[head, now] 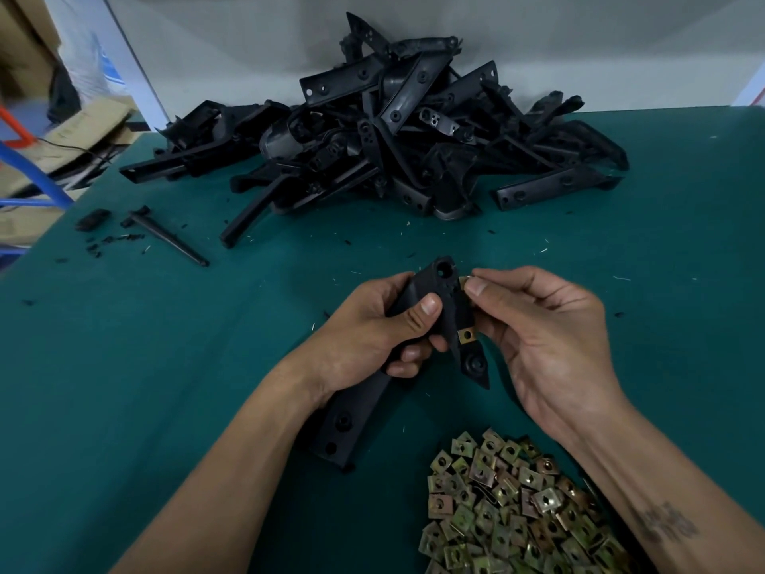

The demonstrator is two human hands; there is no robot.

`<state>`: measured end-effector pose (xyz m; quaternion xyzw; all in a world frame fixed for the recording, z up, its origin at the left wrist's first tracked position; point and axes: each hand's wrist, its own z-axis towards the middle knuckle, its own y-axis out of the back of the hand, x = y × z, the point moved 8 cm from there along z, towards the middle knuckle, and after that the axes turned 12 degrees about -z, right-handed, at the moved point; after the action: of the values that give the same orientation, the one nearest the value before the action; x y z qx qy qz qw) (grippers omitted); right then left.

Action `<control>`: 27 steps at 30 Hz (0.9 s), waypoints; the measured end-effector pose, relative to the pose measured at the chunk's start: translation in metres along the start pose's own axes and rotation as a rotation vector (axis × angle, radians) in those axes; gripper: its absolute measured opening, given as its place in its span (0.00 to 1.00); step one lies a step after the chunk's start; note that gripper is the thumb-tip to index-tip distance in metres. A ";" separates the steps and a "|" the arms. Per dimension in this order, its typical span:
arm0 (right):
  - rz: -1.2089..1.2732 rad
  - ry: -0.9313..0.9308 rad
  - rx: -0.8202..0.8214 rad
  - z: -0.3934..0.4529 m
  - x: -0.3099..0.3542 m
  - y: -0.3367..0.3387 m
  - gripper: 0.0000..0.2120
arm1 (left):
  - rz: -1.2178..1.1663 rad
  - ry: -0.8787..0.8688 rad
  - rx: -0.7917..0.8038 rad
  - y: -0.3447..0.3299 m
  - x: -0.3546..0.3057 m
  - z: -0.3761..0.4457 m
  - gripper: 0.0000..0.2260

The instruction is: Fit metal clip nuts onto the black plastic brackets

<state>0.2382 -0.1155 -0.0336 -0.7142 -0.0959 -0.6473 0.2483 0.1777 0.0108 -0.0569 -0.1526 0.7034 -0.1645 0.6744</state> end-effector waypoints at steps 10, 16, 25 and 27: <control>-0.075 0.029 0.025 -0.002 0.005 0.000 0.04 | -0.006 -0.022 0.028 -0.003 -0.003 0.000 0.15; -0.087 0.054 -0.043 0.000 0.005 0.004 0.07 | -0.004 -0.003 0.017 -0.002 -0.001 0.000 0.15; -0.042 0.013 -0.101 -0.003 -0.004 0.002 0.07 | -0.003 -0.010 0.018 -0.001 -0.001 0.001 0.10; -0.042 0.010 -0.095 -0.004 -0.004 0.000 0.05 | 0.005 -0.012 0.016 -0.001 -0.001 0.000 0.09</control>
<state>0.2341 -0.1171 -0.0375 -0.7197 -0.0787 -0.6600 0.2007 0.1783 0.0103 -0.0554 -0.1462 0.6984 -0.1677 0.6802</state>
